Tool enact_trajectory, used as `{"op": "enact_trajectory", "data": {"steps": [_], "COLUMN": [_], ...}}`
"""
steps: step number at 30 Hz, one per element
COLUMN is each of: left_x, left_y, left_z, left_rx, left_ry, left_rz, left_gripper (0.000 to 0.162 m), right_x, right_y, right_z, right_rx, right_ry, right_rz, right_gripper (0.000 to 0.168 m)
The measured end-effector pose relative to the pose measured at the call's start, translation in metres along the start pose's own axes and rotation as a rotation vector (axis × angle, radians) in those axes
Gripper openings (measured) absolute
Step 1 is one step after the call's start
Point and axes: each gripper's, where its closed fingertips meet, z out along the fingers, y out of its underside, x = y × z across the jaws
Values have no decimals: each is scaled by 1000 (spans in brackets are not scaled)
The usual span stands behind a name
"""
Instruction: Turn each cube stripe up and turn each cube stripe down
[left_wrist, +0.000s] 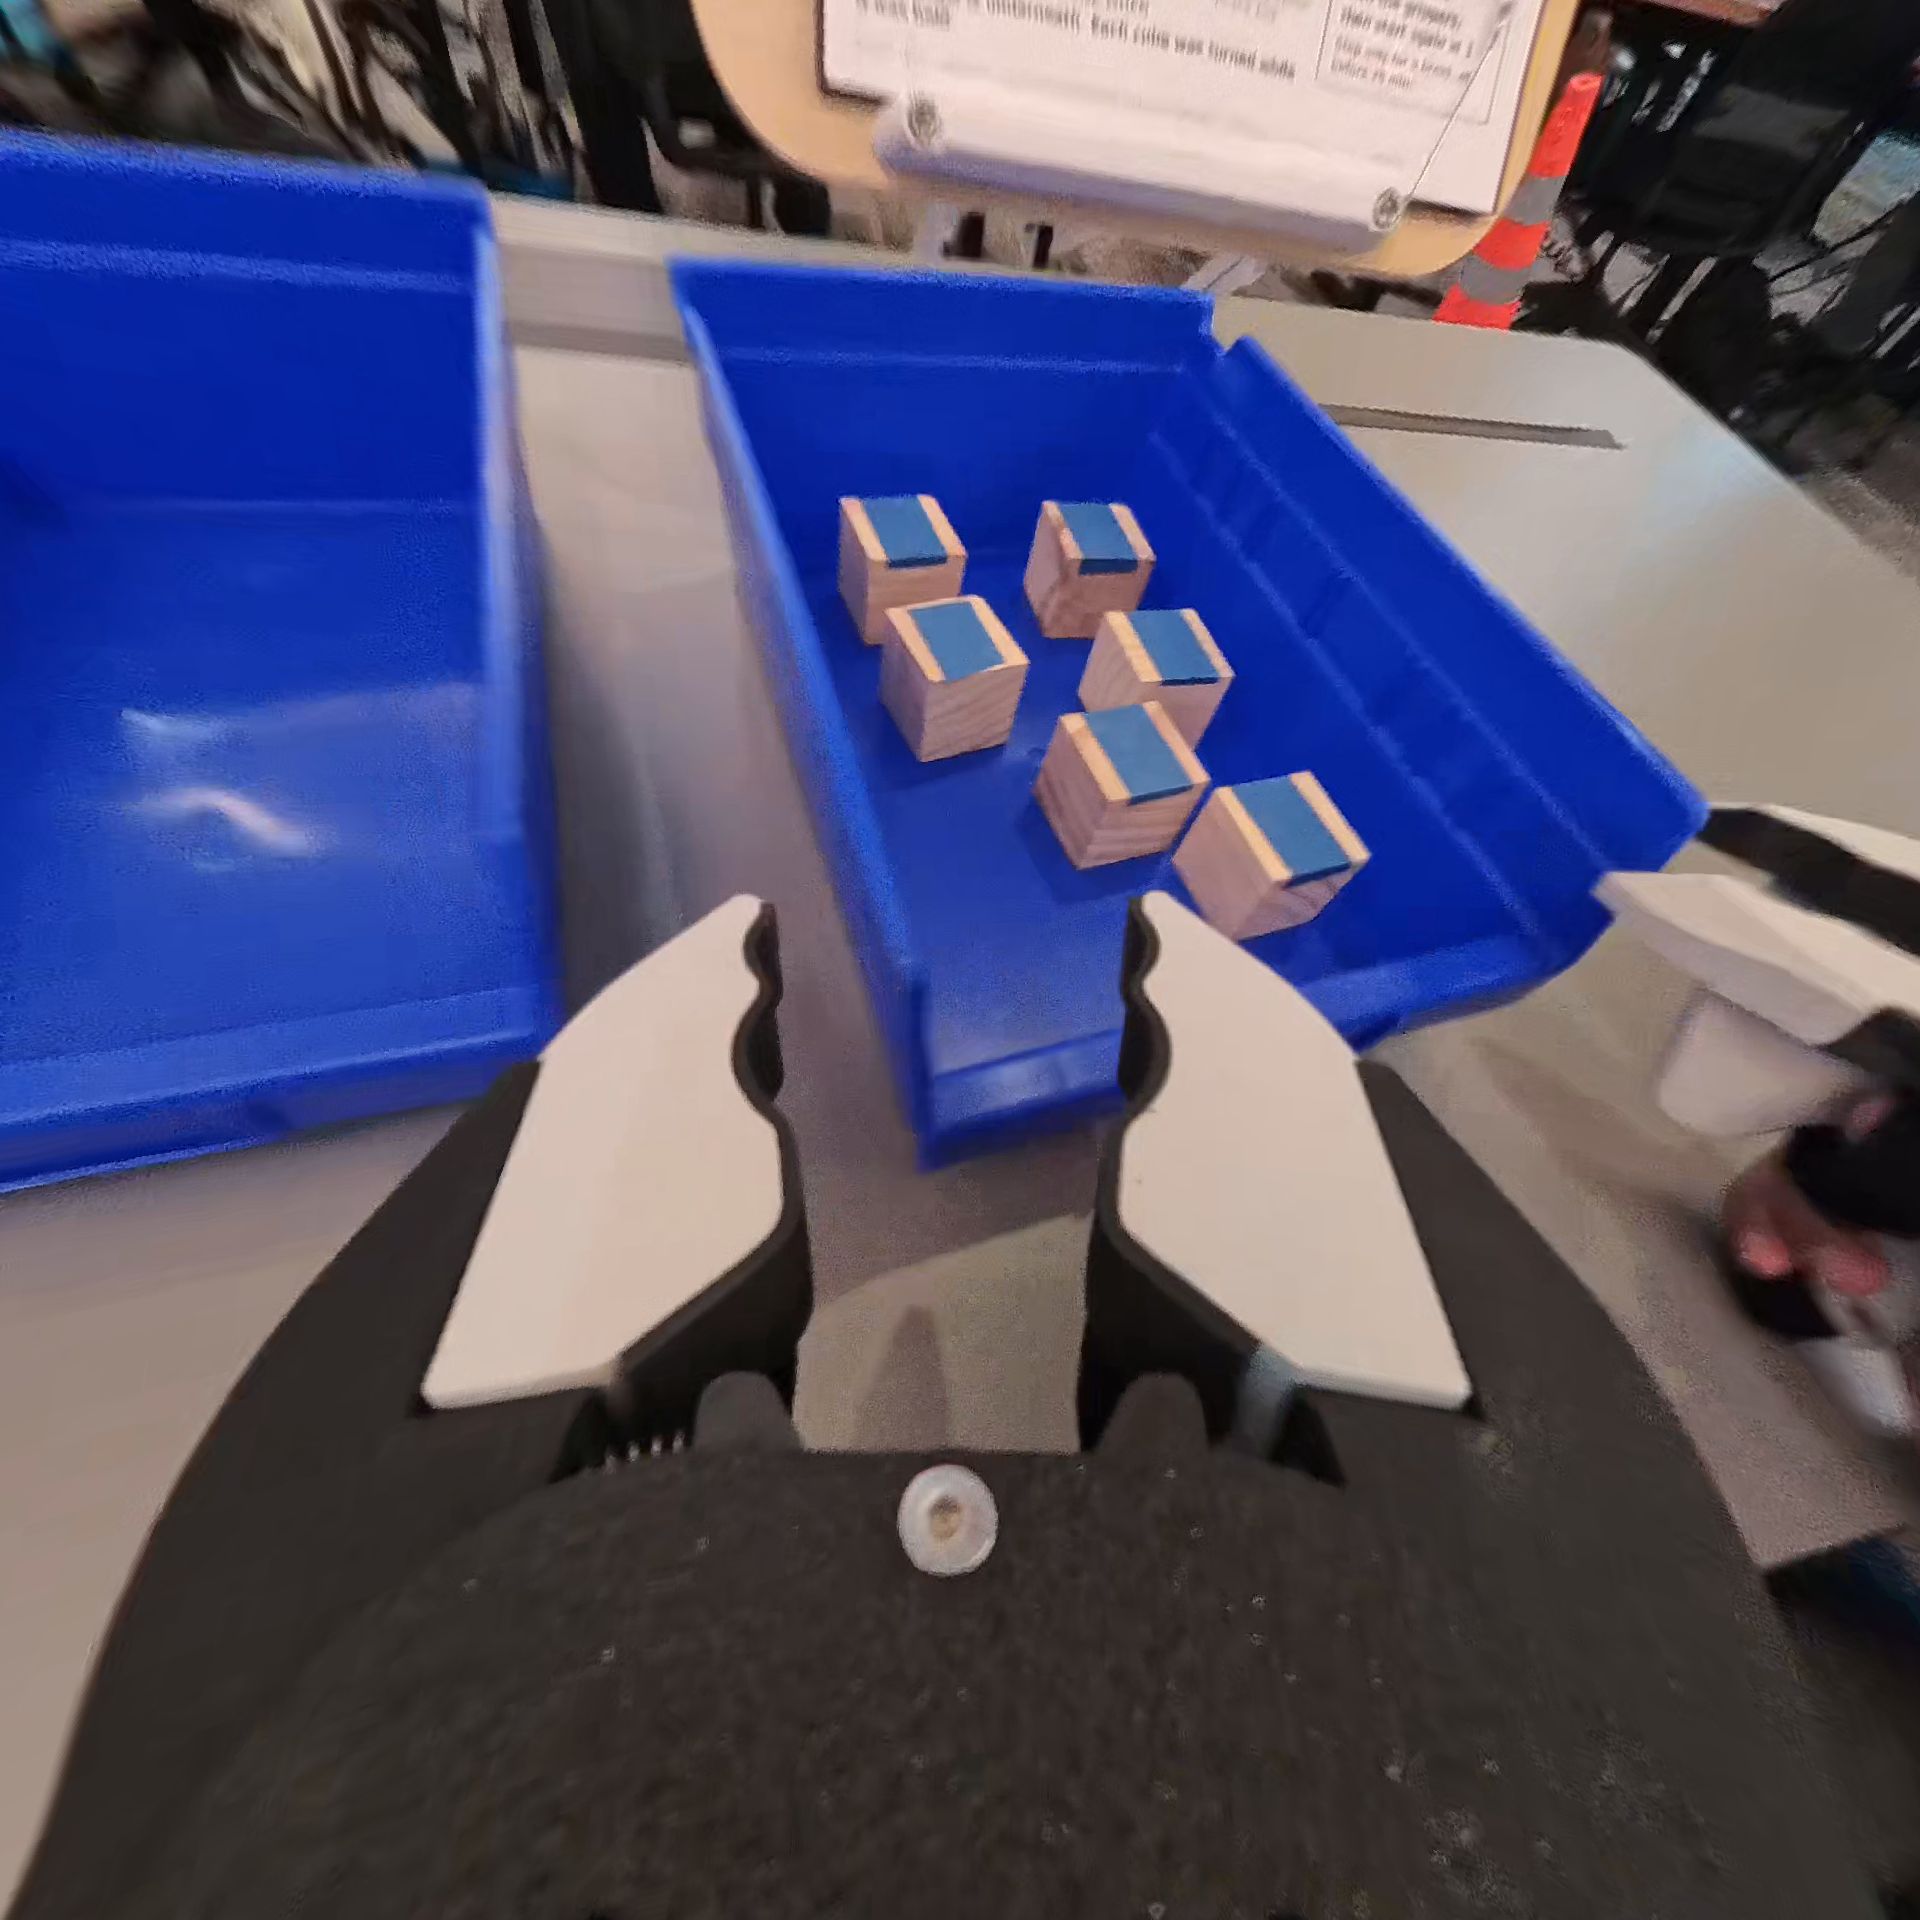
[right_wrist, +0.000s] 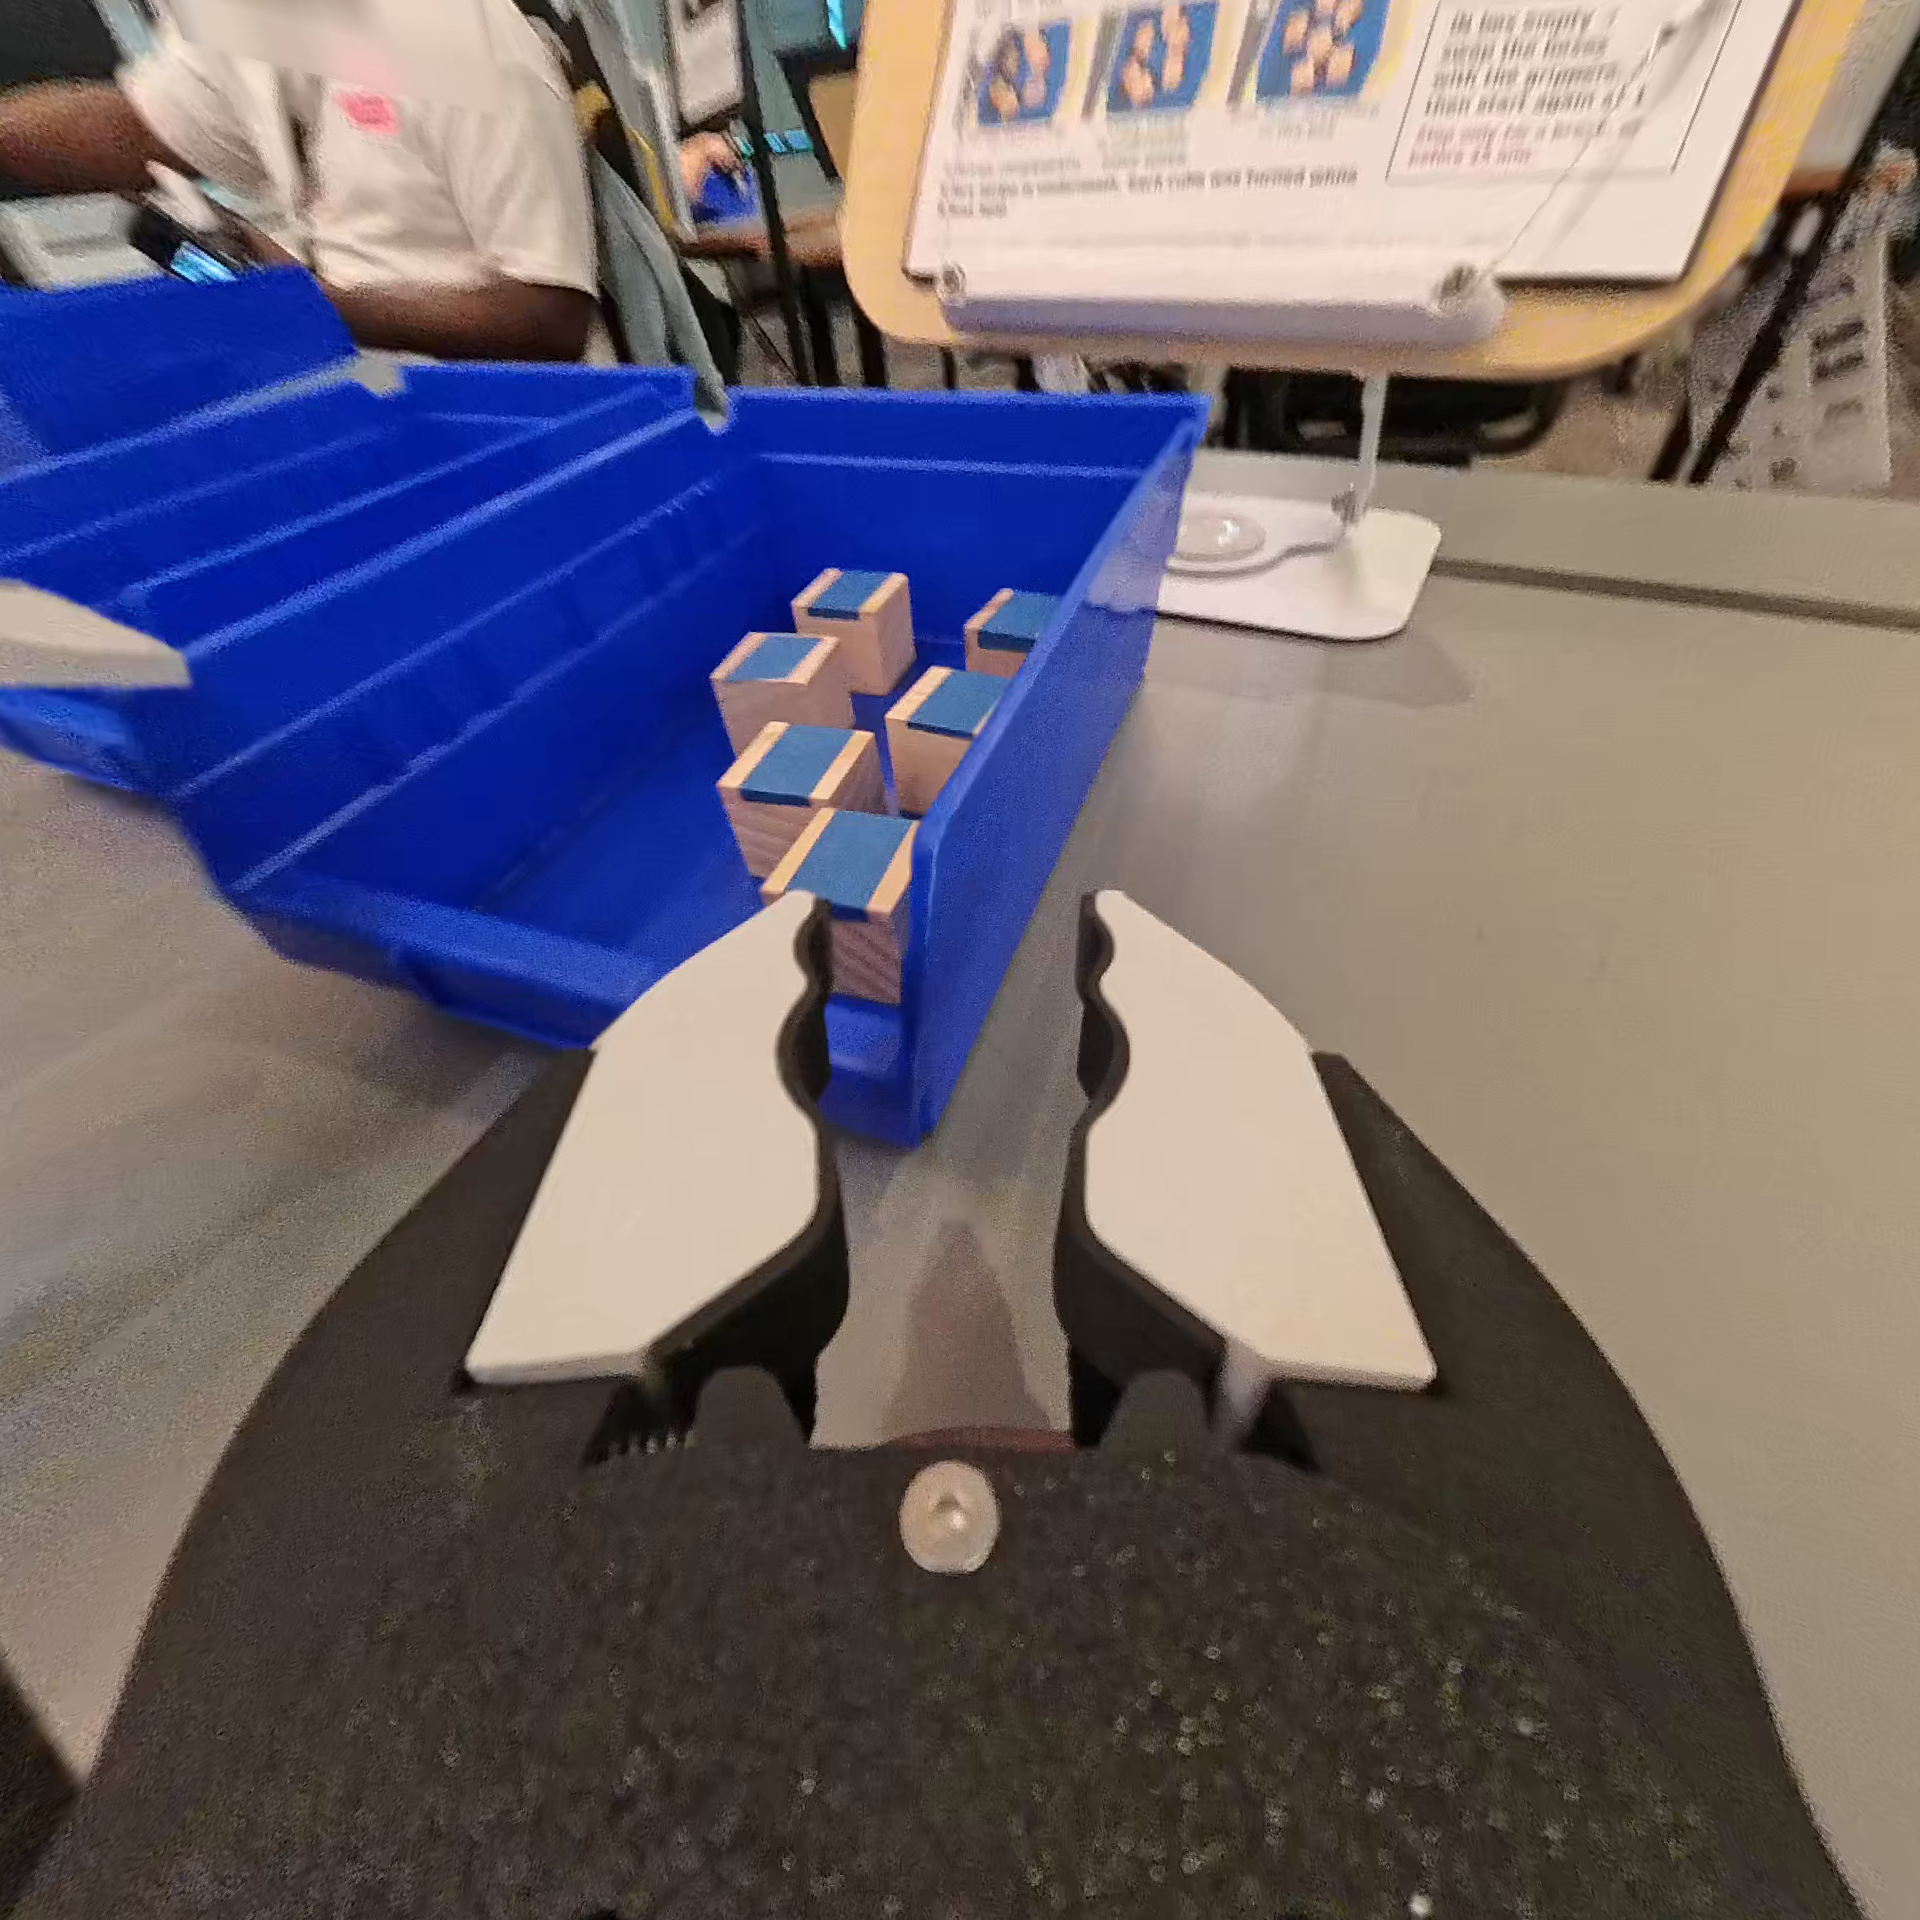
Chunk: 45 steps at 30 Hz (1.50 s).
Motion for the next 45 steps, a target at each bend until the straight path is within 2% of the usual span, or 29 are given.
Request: {"op": "enact_trajectory", "data": {"steps": [2,5,8,10,14,15,17,18,19,23,26,30,35,37,40,41,42,43,45], "left_x": [-41,-140,-225,-266,-305,-308,-298,-289,-286,-270,-256,-232,-211,-204,-194,-193,-193,-190,-178], "left_y": [-8,-13,-4,-4,-3,0,1,3,6,18,34,54,72,78,84,84,82,77,66], "left_z": [-32,-63,-57,-50,-23,-15,-1,1,0,-22,-48,-84,-117,-127,-137,-141,-145,-150,-154], "left_rx": [37,64,-36,-46,-54,-66,-55,-59,-70,-54,-49,-14,0,7,31,46,76,117,165], "left_ry": [-126,-370,-448,-495,-496,-474,-349,-285,-272,-293,-365,-428,-421,-400,-372,-382,-399,-396,-374], "left_rz": [91,148,70,17,-64,-88,-149,-182,-196,-220,-245,-238,-221,-217,-201,-194,-180,-160,-133], "left_gripper": [62,57,61,63,64,63,34,13,5,5,4,5,7,7,8,8,6,5,7], "right_x": [-4,-19,-43,-57,-83,-92,-108,-117,-128,-168,-188,-224,-248,-256,-265,-262,-256,-252,-244], "right_y": [-3,-7,-19,-20,-1,1,3,6,9,22,29,22,19,22,20,19,16,10,-3], "right_z": [-21,-45,-56,-57,-52,-52,-51,-49,-47,-34,-14,11,41,49,54,54,53,51,45], "right_rx": [72,115,177,193,134,121,108,92,65,-33,-79,-83,-102,-130,-141,-139,-127,-95,-49], "right_ry": [-55,-132,-228,-248,-293,-319,-352,-375,-406,-476,-425,-395,-354,-376,-387,-360,-326,-322,-279], "right_rz": [20,41,-6,-48,-48,-31,-14,-4,6,-45,-126,-121,-88,-64,-47,-41,-33,-37,-48], "right_gripper": [44,42,24,23,26,28,31,34,39,49,71,71,71,68,52,41,23,14,11]}}
